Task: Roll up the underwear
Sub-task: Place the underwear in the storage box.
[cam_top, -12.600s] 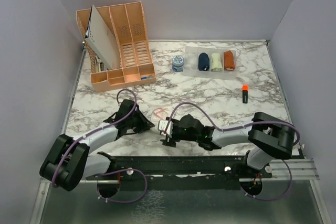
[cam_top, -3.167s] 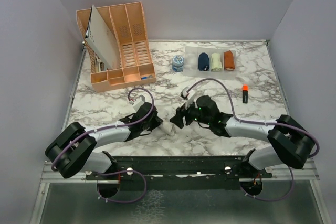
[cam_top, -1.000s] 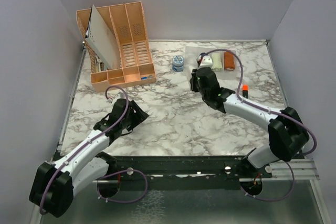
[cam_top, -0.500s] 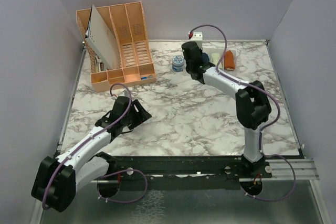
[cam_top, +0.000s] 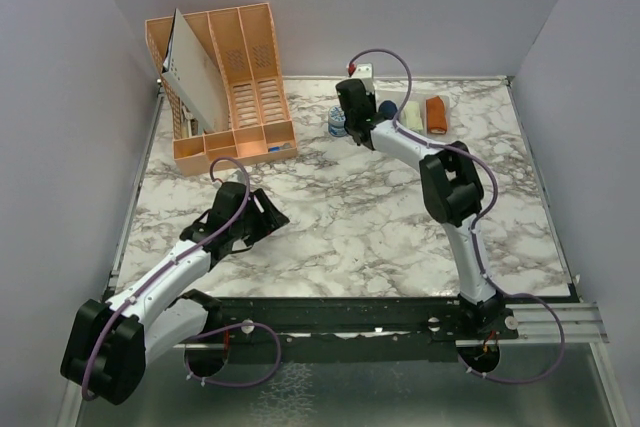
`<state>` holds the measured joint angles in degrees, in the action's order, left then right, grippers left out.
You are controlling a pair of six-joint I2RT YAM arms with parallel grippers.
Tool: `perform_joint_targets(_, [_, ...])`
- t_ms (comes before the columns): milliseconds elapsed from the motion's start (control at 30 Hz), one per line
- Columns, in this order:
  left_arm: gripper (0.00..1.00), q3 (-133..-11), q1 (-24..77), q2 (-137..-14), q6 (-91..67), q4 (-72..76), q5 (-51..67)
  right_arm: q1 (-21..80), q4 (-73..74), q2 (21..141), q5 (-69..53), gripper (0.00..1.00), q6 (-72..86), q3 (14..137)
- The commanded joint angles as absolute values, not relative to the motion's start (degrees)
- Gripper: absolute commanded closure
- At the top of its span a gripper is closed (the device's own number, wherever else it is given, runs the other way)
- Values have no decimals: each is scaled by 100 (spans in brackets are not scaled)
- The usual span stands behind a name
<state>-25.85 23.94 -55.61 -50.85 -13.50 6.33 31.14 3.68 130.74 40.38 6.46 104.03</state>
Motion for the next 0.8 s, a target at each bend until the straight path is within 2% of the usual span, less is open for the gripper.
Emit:
perform_joint_targets(0, [33,-2772,2339,-5526,-4966,-1505,782,3041,673,13481,4053,98,530,10771])
perform_joint_targets(233, [33,-2748,2304,-5523,-4958,-1516,788,2963,744,13794,3826,95,511,11061])
perform_joint_targets(300, [33,-2750,2295,-5523,-4949,-1528,795,2945,930,13869,3739,91,570,11233])
perform_joint_targets(400, [33,-2738,2279,-5532,-4956,-1543,799,2936,1063,13904,3648,80,623,11330])
perform_joint_targets(433, [33,-2744,2270,-5535,-4949,-1559,795,2934,1108,13894,3654,64,647,11326])
perform_joint_targets(467, [33,-2754,2263,-5556,-4938,-1578,805,2935,1130,13871,3671,59,671,11316])
perform_joint_targets(600, [33,-2803,2243,-5657,-4872,-1617,867,2927,1127,13676,3749,45,665,11227])
perform_joint_targets(767, [33,-2798,2229,-5675,-4873,-1600,903,2927,1165,13498,3619,35,637,11217])
